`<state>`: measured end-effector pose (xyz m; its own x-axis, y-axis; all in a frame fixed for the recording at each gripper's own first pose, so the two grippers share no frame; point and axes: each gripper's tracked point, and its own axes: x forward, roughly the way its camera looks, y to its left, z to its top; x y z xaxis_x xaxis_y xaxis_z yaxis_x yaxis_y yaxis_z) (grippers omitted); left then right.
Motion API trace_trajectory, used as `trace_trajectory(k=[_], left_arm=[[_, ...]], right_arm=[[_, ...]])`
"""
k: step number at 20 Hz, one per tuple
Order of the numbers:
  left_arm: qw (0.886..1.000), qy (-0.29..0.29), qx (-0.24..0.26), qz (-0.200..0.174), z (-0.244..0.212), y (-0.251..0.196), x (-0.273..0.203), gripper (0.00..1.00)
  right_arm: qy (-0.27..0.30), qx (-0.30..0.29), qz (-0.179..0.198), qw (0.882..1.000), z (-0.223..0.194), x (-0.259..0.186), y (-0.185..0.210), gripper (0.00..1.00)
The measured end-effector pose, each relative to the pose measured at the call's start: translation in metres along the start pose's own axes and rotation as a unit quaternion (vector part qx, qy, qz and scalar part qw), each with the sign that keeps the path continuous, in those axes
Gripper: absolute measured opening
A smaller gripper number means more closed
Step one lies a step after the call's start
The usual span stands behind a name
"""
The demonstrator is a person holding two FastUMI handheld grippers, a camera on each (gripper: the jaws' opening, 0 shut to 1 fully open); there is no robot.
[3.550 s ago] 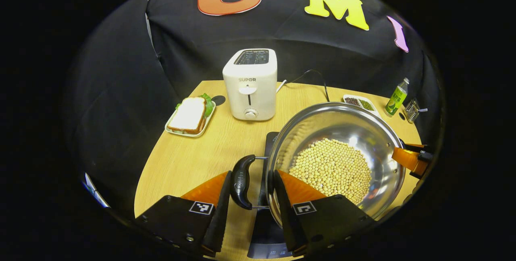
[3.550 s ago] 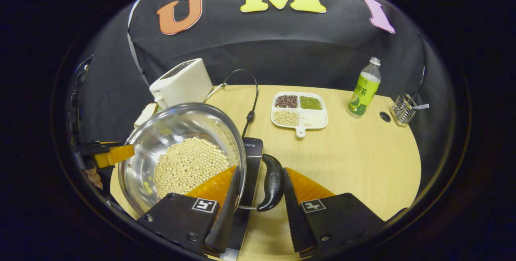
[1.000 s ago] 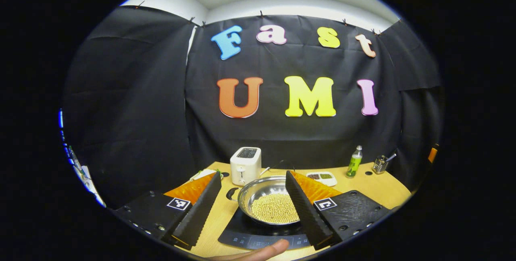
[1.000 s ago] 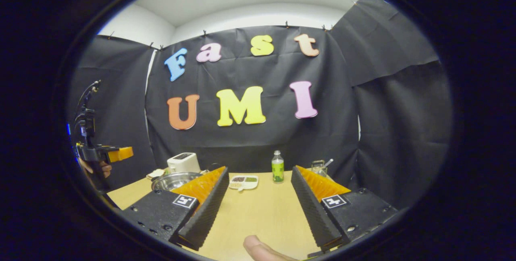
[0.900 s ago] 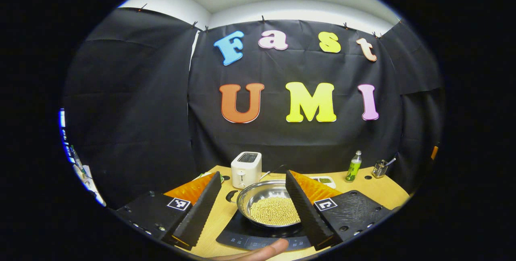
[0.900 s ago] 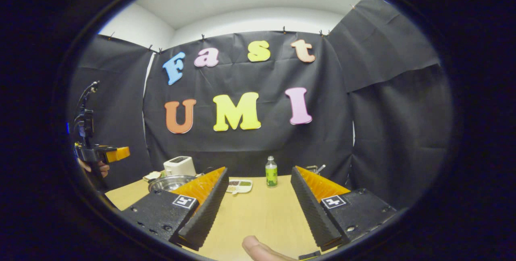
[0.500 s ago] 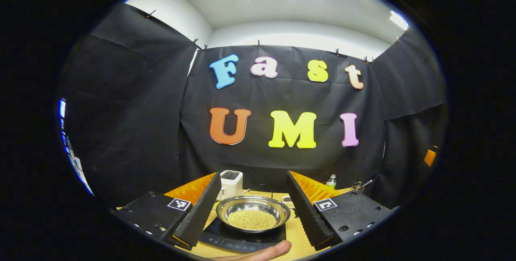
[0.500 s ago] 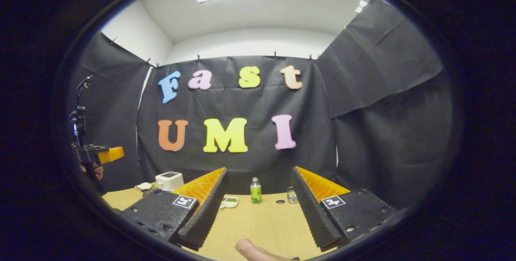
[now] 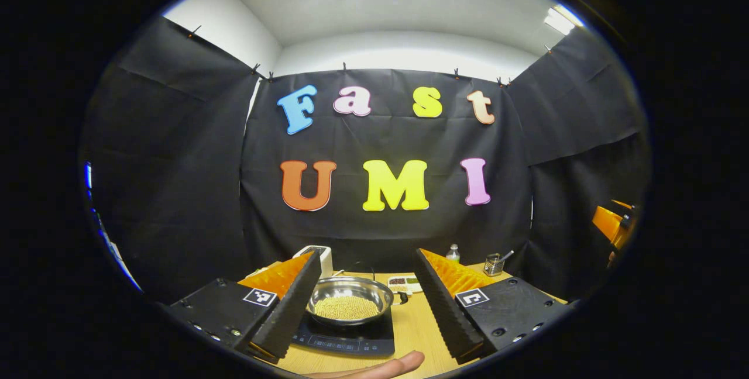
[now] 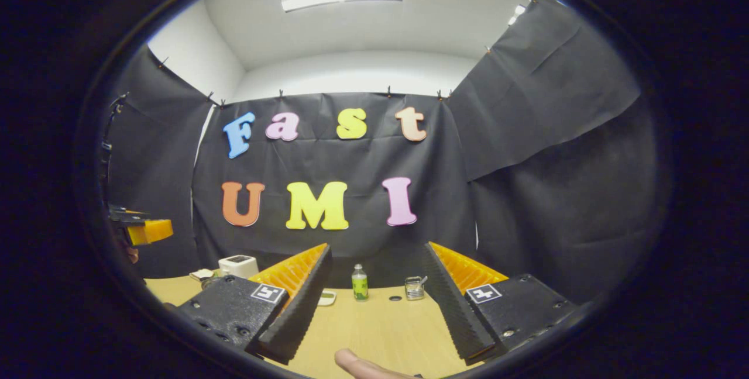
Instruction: First push the handle of the pot to place it horizontally, then grasp the pot with both hands and set it on the induction cooktop.
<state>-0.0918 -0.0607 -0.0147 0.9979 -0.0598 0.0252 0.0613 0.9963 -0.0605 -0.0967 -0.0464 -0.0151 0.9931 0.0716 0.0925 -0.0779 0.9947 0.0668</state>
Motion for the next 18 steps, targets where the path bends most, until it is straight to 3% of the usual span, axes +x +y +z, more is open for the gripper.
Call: trace_trajectory(k=[11,18], left_arm=[[1.000,0.020,0.006,0.006,-0.019,0.014,0.004,0.94],[1.000,0.010,0.004,0.005,-0.015,0.018,0.000,0.95]], right_arm=[[0.056,0.015,-0.004,0.998,-0.040,0.018,-0.004,0.96],[0.056,0.017,0.002,0.998,-0.040,0.015,-0.001,0.96]])
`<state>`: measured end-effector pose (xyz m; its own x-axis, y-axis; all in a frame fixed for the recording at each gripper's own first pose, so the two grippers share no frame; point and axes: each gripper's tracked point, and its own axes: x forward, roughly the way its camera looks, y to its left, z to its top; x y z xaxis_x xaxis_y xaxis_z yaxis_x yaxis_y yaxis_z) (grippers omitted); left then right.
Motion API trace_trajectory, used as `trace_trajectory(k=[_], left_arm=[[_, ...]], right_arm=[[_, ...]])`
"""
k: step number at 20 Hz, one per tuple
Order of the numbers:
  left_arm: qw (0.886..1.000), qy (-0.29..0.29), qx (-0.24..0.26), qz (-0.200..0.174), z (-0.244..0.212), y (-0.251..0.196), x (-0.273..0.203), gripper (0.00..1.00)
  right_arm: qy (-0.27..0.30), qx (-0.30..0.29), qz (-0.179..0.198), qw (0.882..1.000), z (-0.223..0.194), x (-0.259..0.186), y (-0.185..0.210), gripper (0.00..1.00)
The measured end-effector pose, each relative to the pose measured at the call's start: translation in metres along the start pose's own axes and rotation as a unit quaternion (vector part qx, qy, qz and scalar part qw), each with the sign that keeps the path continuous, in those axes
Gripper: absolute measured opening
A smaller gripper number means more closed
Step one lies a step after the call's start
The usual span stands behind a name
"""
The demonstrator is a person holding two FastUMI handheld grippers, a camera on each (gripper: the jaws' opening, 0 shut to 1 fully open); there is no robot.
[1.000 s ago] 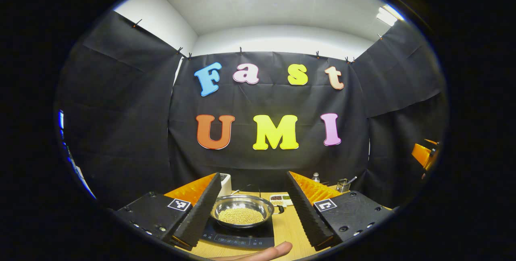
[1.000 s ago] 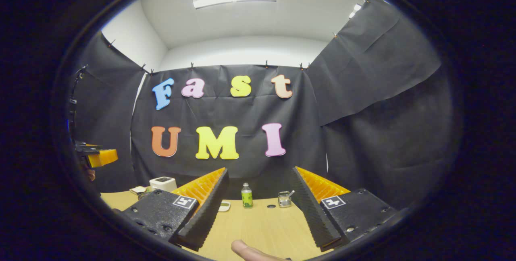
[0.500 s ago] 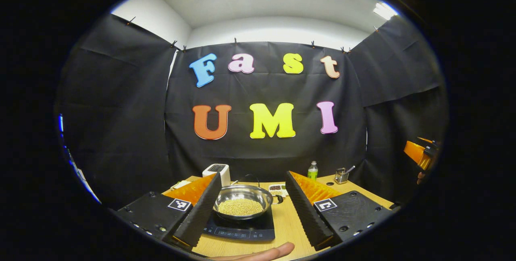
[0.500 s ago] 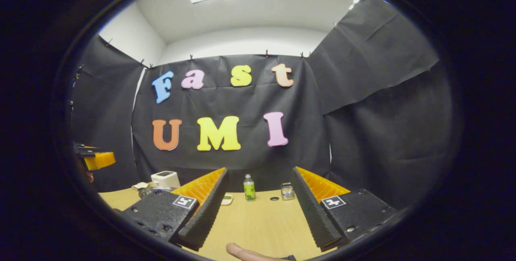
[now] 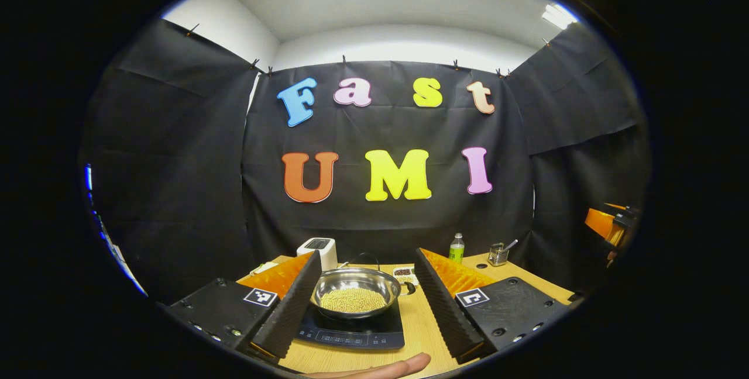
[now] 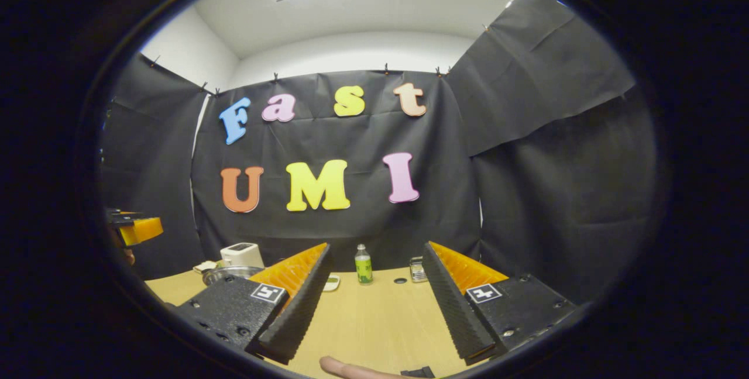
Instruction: First push the handle of the pot to place it horizontally, then grasp the pot with both hands and set it on the induction cooktop.
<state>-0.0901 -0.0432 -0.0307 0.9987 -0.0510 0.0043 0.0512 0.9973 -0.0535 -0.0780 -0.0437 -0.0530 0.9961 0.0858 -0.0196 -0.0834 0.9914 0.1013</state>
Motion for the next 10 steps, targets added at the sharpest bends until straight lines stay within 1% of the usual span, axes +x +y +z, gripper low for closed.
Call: trace_trajectory(k=[4,6,10], left_arm=[[1.000,-0.002,-0.005,0.004,-0.0005,0.0036,-0.0008,0.94],[1.000,-0.004,-0.005,0.003,0.0002,0.0040,-0.0013,0.95],[1.000,-0.004,0.001,-0.003,-0.0018,0.0030,-0.0020,0.95]], right_arm=[[-0.001,0.004,0.000,1.000,-0.0004,-0.0015,0.0006,0.96],[-0.003,0.006,0.001,1.000,0.0002,-0.0018,0.0017,0.98],[-0.003,0.002,0.008,1.000,-0.0031,-0.0009,0.0070,0.96]])
